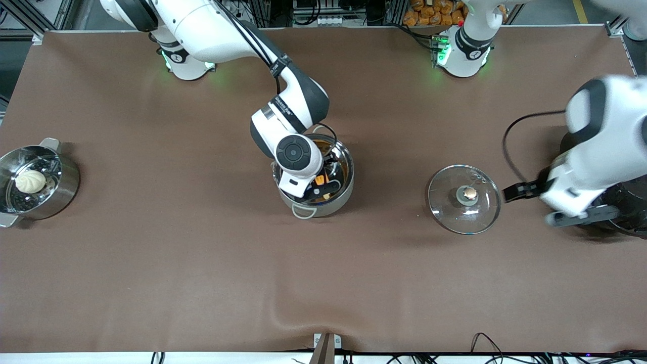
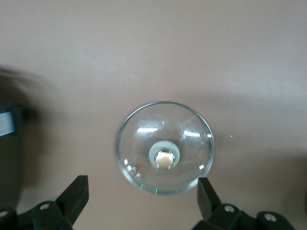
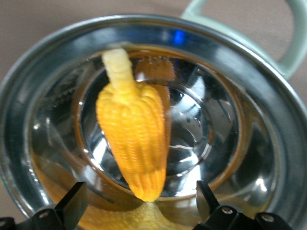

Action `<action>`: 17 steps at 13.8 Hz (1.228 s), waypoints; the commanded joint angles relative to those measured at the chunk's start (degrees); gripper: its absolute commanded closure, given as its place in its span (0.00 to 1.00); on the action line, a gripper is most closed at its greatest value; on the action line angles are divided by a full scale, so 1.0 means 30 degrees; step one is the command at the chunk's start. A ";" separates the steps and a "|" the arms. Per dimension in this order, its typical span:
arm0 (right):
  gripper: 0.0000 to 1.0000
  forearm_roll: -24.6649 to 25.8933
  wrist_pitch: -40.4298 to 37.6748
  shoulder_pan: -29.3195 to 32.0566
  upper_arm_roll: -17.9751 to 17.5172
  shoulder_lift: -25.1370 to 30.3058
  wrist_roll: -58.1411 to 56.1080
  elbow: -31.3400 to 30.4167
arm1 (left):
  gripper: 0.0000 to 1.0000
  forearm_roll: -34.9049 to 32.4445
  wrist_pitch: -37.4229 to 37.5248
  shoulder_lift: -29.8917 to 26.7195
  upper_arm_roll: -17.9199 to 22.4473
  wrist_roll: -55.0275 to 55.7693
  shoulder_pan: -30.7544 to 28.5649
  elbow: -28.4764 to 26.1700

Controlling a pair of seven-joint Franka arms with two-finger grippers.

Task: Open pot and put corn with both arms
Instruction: 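Release the corn into the pot while the left gripper releases the lid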

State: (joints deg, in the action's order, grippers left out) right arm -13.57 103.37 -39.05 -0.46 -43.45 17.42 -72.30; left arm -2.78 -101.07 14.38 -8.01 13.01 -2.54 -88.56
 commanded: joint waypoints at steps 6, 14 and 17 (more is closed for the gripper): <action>0.00 0.1296 -0.2811 0.2877 0.2461 0.1357 0.0022 0.0457 | 0.00 0.0750 0.4918 -0.3237 -0.0231 -0.0412 -0.0035 0.1718; 0.00 0.2907 -0.2991 0.7970 0.3639 0.6508 -0.5770 -0.4193 | 0.00 0.0750 0.5094 -0.4587 -0.0083 -0.1086 -0.0297 0.0635; 0.00 0.3028 -0.3049 1.0315 0.3611 0.9028 -0.8061 -0.5750 | 0.00 0.0750 0.5681 -0.4646 -0.0112 -0.1961 -0.0297 0.0722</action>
State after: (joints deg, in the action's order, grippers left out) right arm -5.39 93.21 -11.85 11.58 -24.08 -3.42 -82.65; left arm -1.79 -84.79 2.38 -8.27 9.98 -2.82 -84.65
